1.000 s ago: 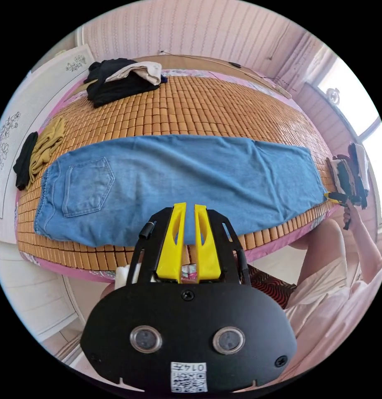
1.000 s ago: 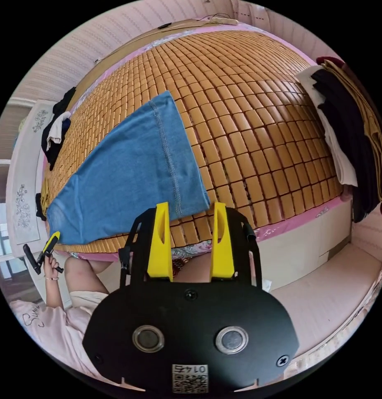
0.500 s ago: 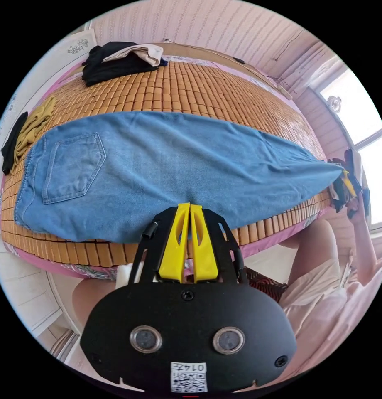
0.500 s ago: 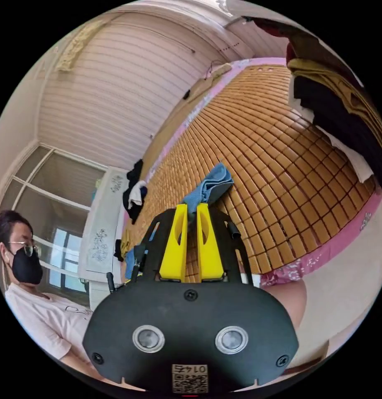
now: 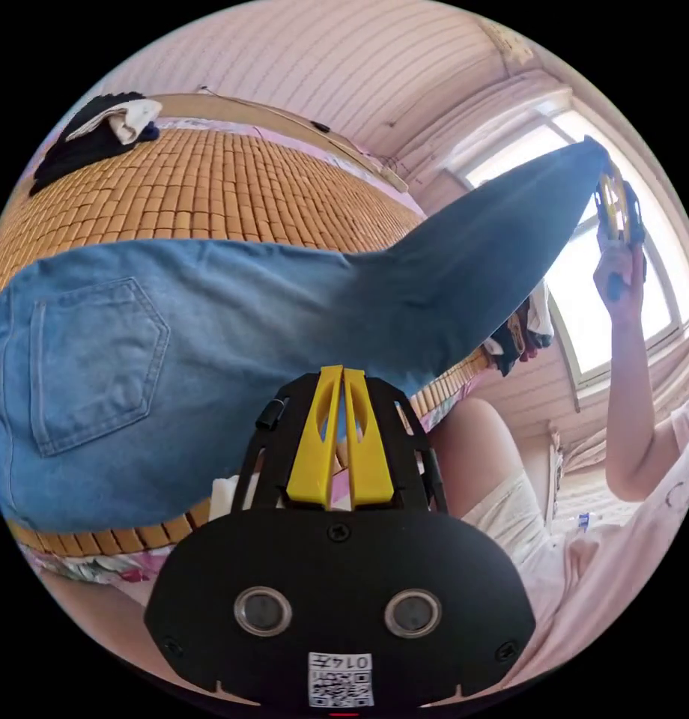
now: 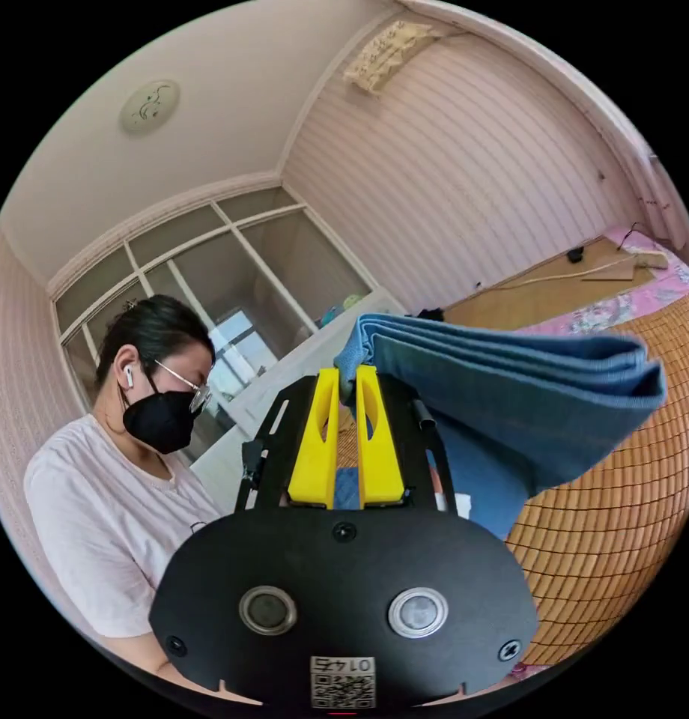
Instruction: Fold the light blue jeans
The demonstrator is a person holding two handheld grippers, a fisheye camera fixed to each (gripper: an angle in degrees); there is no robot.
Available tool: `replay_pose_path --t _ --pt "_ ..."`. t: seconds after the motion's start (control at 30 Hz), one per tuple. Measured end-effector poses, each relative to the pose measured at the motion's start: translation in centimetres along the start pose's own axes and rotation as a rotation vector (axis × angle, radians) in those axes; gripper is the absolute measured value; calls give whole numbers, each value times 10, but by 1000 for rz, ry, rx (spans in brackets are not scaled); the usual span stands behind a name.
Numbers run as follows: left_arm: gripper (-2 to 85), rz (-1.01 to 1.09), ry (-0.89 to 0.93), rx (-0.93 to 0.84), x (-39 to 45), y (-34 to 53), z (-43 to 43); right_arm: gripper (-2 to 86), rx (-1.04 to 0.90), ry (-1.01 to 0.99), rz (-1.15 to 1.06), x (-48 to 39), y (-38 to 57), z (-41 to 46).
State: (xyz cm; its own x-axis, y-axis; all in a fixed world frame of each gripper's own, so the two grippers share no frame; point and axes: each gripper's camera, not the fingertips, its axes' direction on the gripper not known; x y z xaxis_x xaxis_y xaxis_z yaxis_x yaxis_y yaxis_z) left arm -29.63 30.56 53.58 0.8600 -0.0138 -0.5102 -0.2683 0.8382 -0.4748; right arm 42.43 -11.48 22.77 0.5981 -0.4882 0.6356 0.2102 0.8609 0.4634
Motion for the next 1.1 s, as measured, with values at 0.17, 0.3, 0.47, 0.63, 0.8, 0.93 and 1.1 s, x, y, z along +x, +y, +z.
replay_pose_path --t 0.17,0.3,0.47,0.63,0.8,0.93,1.1 --pt "-10 -144 -183 159 -45 34 -97 42 -567 -69 187 30 75 212" --pt "-8 -154 -303 160 -62 42 -141 33 -916 162 214 40 139 295" --pt "12 -104 -337 95 -59 34 -129 34 -923 203 138 19 108 315" --pt "72 -108 -428 -30 -58 26 -100 39 -968 268 10 1 70 353" --pt "23 -115 -432 -85 -63 24 -86 62 -1026 250 -98 -30 50 404" --pt "-5 -76 -441 -45 -50 24 -99 68 -1004 272 -154 -41 20 432" --pt "-10 -42 -451 -33 -39 31 -107 105 -918 318 -170 -33 -48 484"
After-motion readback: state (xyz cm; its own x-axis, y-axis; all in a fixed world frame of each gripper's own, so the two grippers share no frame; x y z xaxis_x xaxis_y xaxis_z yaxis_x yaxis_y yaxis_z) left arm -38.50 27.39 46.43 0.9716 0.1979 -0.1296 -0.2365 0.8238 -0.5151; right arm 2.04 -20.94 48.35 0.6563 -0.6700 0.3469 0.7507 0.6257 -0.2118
